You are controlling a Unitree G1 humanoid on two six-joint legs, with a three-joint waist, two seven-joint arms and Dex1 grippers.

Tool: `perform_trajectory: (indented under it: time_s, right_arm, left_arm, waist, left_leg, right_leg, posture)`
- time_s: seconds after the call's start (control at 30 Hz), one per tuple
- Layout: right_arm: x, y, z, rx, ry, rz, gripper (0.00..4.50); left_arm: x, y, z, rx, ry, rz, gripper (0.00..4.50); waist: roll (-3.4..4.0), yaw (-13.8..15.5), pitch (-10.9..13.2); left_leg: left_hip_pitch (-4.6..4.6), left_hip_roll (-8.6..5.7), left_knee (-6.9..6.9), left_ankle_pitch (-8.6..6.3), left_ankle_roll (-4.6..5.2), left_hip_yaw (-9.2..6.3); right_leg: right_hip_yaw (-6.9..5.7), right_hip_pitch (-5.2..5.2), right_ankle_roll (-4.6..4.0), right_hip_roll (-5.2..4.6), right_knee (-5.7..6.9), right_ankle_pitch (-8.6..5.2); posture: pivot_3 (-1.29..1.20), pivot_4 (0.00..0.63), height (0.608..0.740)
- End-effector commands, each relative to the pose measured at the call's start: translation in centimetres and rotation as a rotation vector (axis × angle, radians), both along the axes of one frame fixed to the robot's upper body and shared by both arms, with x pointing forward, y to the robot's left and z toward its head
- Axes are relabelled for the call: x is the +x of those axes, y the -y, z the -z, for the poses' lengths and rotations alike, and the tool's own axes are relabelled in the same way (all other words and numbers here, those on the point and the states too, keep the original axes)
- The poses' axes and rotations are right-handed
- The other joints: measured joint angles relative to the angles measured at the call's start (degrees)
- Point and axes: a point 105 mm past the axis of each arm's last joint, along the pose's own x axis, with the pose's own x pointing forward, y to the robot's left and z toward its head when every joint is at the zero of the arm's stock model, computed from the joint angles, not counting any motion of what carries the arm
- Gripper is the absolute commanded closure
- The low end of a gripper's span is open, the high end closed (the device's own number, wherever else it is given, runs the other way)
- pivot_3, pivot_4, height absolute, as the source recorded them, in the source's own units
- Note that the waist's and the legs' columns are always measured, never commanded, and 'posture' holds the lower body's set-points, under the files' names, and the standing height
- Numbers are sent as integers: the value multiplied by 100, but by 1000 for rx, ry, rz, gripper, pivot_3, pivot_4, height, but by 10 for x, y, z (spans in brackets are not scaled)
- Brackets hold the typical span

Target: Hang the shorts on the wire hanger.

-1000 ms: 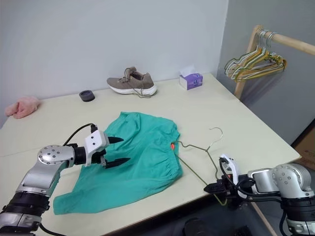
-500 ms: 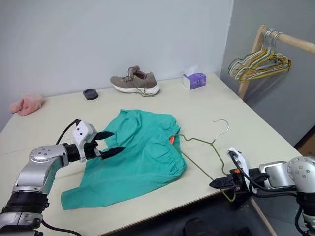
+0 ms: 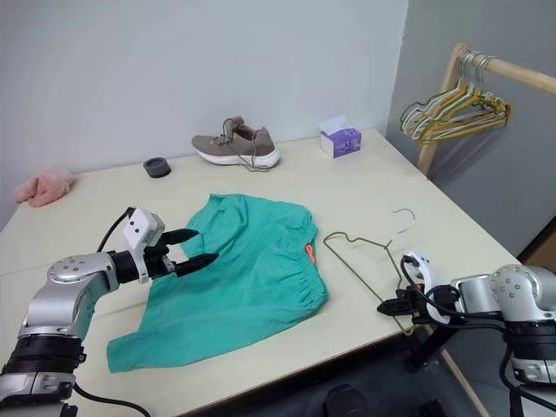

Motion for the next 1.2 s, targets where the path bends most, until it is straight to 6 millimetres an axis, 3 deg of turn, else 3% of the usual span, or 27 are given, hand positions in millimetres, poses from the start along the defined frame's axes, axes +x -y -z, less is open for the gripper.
perform_trajectory:
  time_s: [0.03,0.17,0.4,0.57,0.87,1.2]
  right_arm:
    - [12,-9,-10,12,44,-22,4500]
    - [16,-18,-19,44,70,-61,4500]
    - [3,-35,-34,98,108,-203,4500]
    - [-3,-41,-29,76,101,-254,4500]
    - [17,-43,-2,-3,74,-161,4500]
    - [46,-66,-12,95,89,-115,4500]
  left_arm:
    - [2,6,-15,10,59,30,27]
    - [0,5,-15,15,60,28,27]
    - [0,1,-15,19,64,10,27]
    - [0,1,-16,23,70,4,27]
    - [-1,3,-15,34,69,13,27]
    - [-2,3,-15,42,77,12,27]
  waist:
    - [0,5,0]
    - [1,9,0]
    - [3,0,-4]
    - [1,5,-5]
    - [1,-5,-7]
    - [3,-1,-7]
  left_leg:
    - [0,0,0,0,0,-1]
    - [-5,0,-2,0,0,-3]
    - [-53,0,1,0,0,-3]
    - [-54,0,1,0,0,-3]
    - [-54,0,4,1,-1,-3]
    - [-53,-1,7,1,-1,-3]
  right_leg:
    - [0,0,0,0,0,0]
    - [-2,-5,-1,0,0,0]
    - [-2,-62,-32,0,14,19]
    - [-2,-63,-34,-1,13,20]
    - [-1,-63,-37,0,16,23]
    - [-1,-63,-39,0,19,28]
  posture:
    - [-350,0,740]
    - [-345,0,740]
    - [-342,0,740]
    - [-338,0,740]
    - [-330,0,740]
    - [-315,0,740]
